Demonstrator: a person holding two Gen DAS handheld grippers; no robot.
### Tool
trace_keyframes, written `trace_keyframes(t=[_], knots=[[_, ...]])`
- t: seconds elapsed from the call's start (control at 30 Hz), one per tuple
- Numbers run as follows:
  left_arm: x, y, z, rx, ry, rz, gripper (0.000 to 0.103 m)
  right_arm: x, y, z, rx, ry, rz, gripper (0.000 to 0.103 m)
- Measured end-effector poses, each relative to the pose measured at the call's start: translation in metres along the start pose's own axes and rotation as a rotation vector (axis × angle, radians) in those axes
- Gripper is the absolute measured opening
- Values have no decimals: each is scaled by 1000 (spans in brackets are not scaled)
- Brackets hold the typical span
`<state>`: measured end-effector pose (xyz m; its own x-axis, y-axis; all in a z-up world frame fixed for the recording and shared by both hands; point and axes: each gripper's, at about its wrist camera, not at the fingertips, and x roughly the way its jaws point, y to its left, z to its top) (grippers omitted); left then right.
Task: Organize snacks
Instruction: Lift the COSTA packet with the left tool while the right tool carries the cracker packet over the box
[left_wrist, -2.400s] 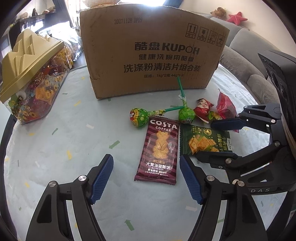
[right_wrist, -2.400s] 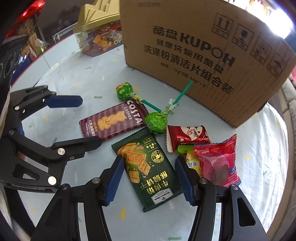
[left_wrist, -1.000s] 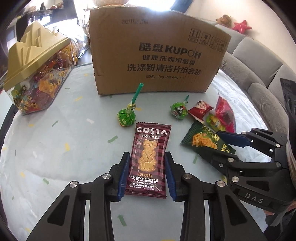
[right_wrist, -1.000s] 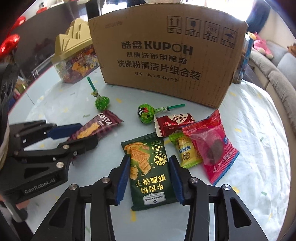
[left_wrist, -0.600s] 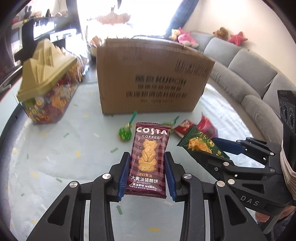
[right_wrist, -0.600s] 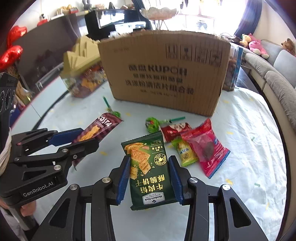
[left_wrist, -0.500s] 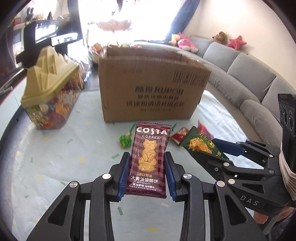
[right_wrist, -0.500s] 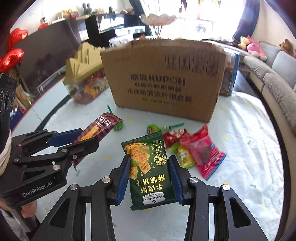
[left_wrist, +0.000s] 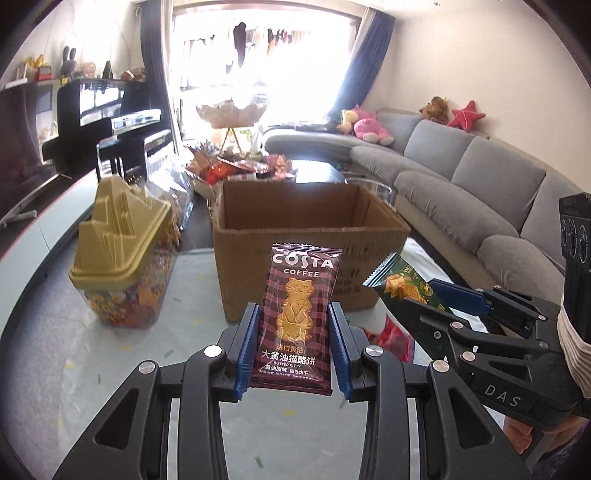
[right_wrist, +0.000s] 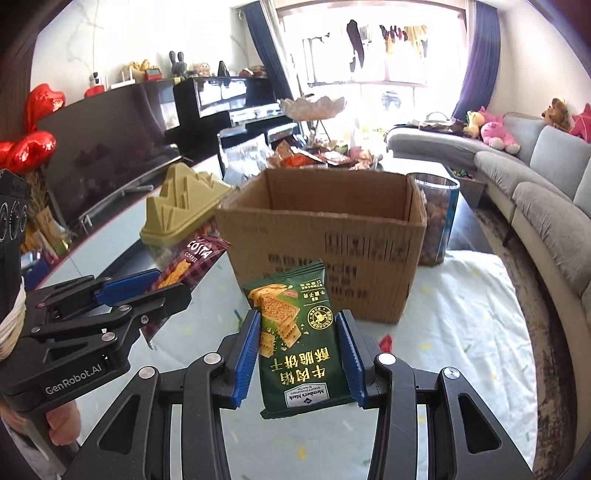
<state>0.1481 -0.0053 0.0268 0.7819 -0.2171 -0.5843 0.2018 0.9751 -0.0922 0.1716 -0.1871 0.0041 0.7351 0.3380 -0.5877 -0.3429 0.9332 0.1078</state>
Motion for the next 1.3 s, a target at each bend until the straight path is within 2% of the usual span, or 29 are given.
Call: trace_keyframes(t=[0.23,0.43,0.7,0.9,1.3], knots=[[0,4,34,12,-52,20,36,0,-1,34,-6,-55,-2,43],[9,12,60,-2,-62,16,36,6,-5,60,-2,-73,-17,43],[38,23,87,-29,-34,1,36,22,-8,91,-20,-78,-39,43],[64,30,103,-36,-11,16,36,44,-17,108,-18,-57,-60,43],[101,31,112,-37,36,23,36,83,-36,129,-3,-19,-76,43]])
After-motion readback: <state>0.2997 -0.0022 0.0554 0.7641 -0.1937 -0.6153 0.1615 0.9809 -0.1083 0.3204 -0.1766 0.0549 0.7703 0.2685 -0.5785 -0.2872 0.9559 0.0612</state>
